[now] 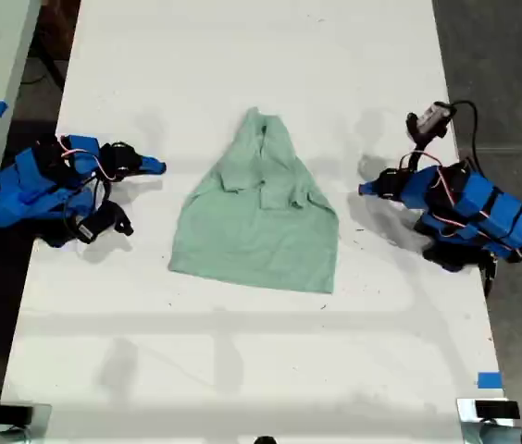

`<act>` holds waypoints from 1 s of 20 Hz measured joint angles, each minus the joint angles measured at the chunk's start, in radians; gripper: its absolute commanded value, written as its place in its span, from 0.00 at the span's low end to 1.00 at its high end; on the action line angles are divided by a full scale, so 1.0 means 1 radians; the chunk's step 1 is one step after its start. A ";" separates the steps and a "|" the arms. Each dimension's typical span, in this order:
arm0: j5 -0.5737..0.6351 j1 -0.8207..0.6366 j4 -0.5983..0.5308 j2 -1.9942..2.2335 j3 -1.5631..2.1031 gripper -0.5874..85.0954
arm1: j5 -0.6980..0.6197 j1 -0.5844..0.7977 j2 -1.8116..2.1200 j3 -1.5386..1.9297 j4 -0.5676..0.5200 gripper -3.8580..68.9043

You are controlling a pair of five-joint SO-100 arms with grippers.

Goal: Fold t shirt

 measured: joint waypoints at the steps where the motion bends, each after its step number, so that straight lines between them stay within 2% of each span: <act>1: 0.000 0.000 0.000 0.000 0.000 0.00 | 0.000 0.000 0.000 0.000 0.000 0.07; 9: -0.002 0.000 0.009 0.000 0.000 0.00 | 0.000 0.000 0.000 0.000 -0.006 0.07; 13: -0.002 0.000 0.009 0.000 0.000 0.00 | 0.009 -0.003 0.000 -0.029 0.023 0.27; 15: -0.002 0.000 0.009 0.000 0.000 0.00 | 0.115 -0.114 0.002 -0.044 0.057 0.29; 18: -0.002 0.000 0.009 0.000 0.000 0.00 | 0.325 -0.281 -0.002 -0.011 0.051 0.29; 20: -0.002 0.000 0.009 0.000 0.000 0.00 | 0.417 -0.376 0.000 -0.006 0.023 0.29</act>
